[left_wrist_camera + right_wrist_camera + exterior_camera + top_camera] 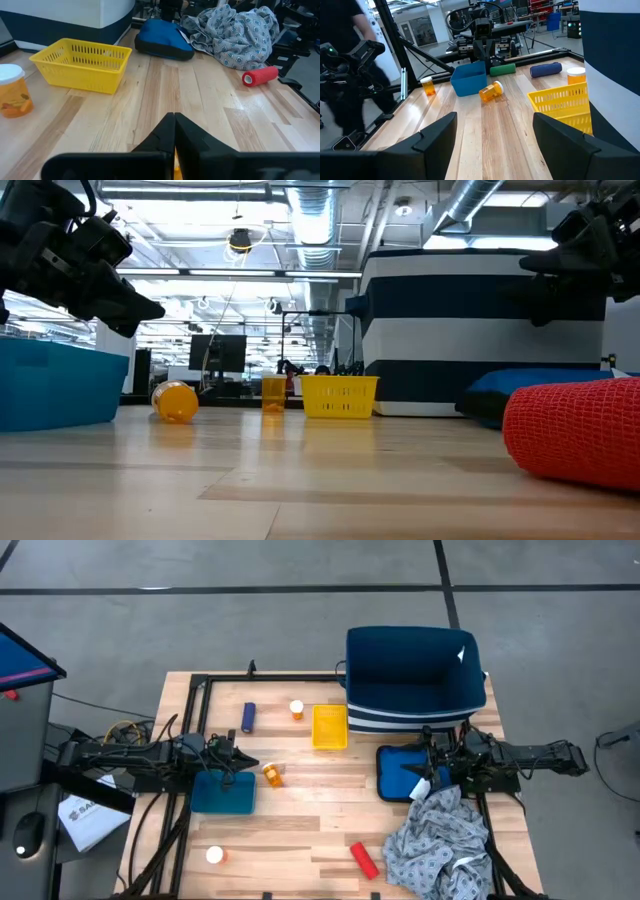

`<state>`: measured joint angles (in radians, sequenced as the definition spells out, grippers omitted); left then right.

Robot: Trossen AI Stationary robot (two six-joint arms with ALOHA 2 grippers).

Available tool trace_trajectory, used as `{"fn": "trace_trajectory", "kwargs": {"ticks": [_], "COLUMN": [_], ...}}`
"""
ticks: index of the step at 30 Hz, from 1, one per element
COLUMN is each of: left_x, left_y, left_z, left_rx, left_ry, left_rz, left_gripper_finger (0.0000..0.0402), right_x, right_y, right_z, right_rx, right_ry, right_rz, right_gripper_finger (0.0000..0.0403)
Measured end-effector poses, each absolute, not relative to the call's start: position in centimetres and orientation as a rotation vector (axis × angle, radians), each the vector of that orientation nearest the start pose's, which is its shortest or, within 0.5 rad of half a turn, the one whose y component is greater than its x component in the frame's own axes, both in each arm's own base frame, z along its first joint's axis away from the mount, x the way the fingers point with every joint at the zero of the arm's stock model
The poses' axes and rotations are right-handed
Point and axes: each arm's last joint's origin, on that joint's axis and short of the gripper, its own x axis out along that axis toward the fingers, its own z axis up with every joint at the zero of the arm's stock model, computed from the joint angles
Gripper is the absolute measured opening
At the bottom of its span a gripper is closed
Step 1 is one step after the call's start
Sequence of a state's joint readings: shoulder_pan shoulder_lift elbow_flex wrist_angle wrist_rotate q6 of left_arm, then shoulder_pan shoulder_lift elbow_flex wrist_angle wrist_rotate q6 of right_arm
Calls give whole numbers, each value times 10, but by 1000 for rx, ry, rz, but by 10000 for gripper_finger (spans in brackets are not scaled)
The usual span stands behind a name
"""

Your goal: Pick & place medical supplies in basket/bin

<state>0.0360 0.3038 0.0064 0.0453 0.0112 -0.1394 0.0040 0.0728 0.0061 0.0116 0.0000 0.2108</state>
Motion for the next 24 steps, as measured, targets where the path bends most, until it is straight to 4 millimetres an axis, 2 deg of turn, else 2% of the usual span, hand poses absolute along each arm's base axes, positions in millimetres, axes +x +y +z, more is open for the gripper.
{"fn": "trace_trajectory", "kwargs": {"ticks": [24], "left_x": [114], "left_y": [4], "left_z": [144], "left_rx": [-140], "left_ry": [247], "left_rz": [55], "left_gripper_finger": [0], "right_x": [102], "right_y": [0], "right_z": [161], "right_rx": [211], "right_ry": [55], "right_rz": [-1], "right_gripper_finger": [258]}}
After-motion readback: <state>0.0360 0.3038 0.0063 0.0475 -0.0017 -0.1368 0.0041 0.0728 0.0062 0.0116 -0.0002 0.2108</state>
